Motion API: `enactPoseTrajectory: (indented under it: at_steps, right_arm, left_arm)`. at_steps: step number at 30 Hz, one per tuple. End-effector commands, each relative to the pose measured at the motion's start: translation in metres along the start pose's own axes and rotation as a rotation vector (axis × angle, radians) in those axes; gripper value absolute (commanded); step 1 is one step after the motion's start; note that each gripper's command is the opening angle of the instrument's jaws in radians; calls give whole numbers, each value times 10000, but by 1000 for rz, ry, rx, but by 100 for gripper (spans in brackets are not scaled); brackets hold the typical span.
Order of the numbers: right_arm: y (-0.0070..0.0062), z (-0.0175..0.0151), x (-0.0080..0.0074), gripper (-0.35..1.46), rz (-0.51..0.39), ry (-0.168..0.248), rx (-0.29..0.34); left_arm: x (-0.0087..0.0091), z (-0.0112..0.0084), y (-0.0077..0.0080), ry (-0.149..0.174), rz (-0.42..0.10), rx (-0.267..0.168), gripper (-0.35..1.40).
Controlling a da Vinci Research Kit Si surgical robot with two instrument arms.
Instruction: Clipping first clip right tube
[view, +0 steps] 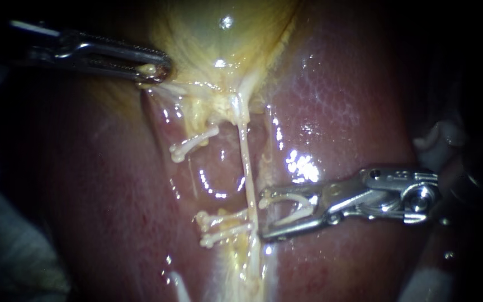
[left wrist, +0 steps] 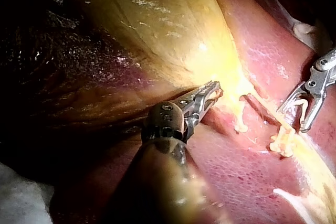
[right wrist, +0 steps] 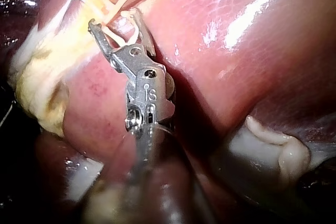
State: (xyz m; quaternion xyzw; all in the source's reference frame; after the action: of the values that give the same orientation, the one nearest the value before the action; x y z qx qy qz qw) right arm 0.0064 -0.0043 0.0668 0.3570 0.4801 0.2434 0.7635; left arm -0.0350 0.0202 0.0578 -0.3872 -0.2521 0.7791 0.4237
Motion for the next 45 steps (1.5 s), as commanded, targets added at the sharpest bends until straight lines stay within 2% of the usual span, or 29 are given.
enactPoseTrajectory:
  at_steps: [1,15,24,28,36,45]
  right_arm:
    - [0,2,0,50,0,-1,2]
    - [0,26,-3,50,18,11,23]
    - [-4,33,-2,50,30,36,43]
    - [-7,35,1,50,44,68,60]
    - [-17,39,8,50,53,91,81]
    - [-28,33,23,50,69,122,117]
  left_arm:
    - [0,0,0,0,0,1,-35]
    - [0,0,0,0,0,1,-35]
    - [0,0,0,0,0,1,-35]
    - [0,0,0,0,0,1,-35]
    - [-1,0,1,0,0,1,-35]
    - [0,0,1,0,0,1,-35]
